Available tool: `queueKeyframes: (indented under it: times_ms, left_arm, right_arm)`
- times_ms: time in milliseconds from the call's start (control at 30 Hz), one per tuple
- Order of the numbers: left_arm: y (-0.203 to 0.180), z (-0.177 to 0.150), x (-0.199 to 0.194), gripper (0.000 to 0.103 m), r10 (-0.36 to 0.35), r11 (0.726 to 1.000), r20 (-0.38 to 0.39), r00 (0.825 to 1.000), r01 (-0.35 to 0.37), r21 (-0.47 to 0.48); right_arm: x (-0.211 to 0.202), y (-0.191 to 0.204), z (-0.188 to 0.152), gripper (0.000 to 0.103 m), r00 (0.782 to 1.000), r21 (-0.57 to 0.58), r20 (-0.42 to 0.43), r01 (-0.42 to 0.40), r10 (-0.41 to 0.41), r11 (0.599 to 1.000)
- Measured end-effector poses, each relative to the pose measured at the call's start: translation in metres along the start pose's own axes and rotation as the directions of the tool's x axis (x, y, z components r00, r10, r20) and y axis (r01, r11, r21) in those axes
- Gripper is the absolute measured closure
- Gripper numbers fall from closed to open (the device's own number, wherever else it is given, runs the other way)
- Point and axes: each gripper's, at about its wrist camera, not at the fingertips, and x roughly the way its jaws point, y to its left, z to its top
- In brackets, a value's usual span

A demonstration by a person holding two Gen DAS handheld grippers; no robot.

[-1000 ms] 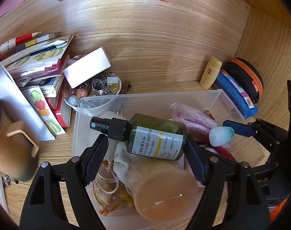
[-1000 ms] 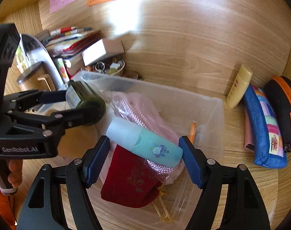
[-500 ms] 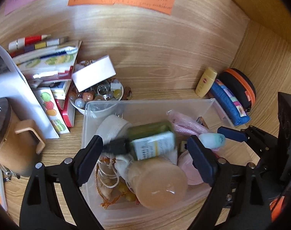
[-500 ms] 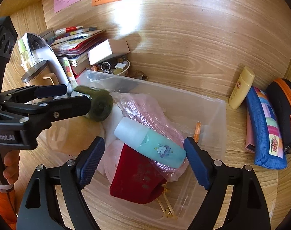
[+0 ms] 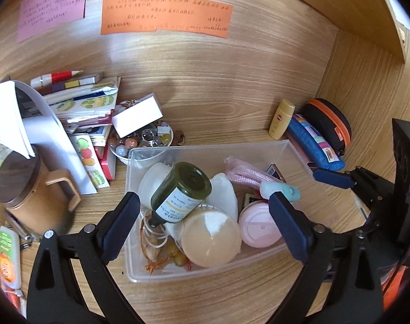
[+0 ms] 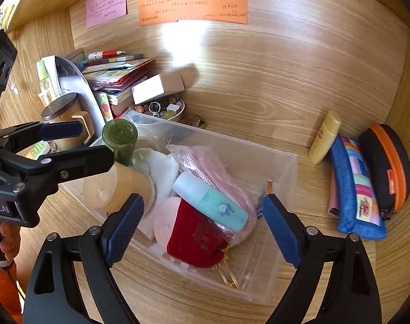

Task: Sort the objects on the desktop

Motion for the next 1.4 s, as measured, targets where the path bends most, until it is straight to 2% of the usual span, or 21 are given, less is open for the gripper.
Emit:
queueKeyframes:
  times_ms: [333,500,533,667,867,1000,1133,1267,1400]
  left_arm:
    - [-0.017,-0.016,-0.036,0.005,0.052,0.998,0.084,0.995,-0.054,0.023]
    - [-0.022,-0.026,-0.055,0.003,0.129,0.991,0.123,0.984,-0.133,0.018]
    - [-0.023,-0.028,-0.058,0.003,0.142,0.989,0.13,0.981,-0.145,0.012]
    - [-0.026,-0.039,-0.07,0.002,0.18,0.984,0.161,0.971,-0.18,-0.016]
    - [-0.03,-0.054,-0.08,0.002,0.226,0.974,0.178,0.958,-0.22,-0.051]
    - [-0.031,-0.064,-0.085,0.002,0.218,0.976,0.186,0.958,-0.209,-0.067]
    - [-0.038,-0.069,-0.087,0.002,0.242,0.97,0.197,0.95,-0.238,-0.046]
    - [-0.041,-0.07,-0.086,0.002,0.233,0.972,0.201,0.952,-0.231,-0.03]
    - [-0.043,-0.07,-0.084,0.002,0.245,0.969,0.211,0.946,-0.247,-0.02]
  right_arm:
    - [-0.038,-0.004,-0.017,0.015,0.997,0.003,0.049,0.063,-0.063,0.998]
    - [-0.063,-0.004,-0.025,0.012,0.992,0.006,0.097,0.083,-0.084,0.996]
    - [-0.067,-0.004,-0.026,0.008,0.991,0.007,0.106,0.085,-0.086,0.996]
    - [-0.089,-0.004,-0.035,0.001,0.98,0.025,0.171,0.099,-0.101,0.995]
    - [-0.115,0.003,-0.047,0.0,0.96,0.03,0.243,0.134,-0.137,0.991]
    - [-0.124,0.008,-0.052,0.0,0.949,0.025,0.278,0.15,-0.151,0.988]
    - [-0.127,0.009,-0.055,0.0,0.947,0.029,0.282,0.151,-0.153,0.988]
    - [-0.123,0.007,-0.056,0.0,0.951,0.041,0.27,0.145,-0.151,0.989]
    - [-0.117,0.004,-0.055,0.0,0.956,0.05,0.252,0.143,-0.151,0.988]
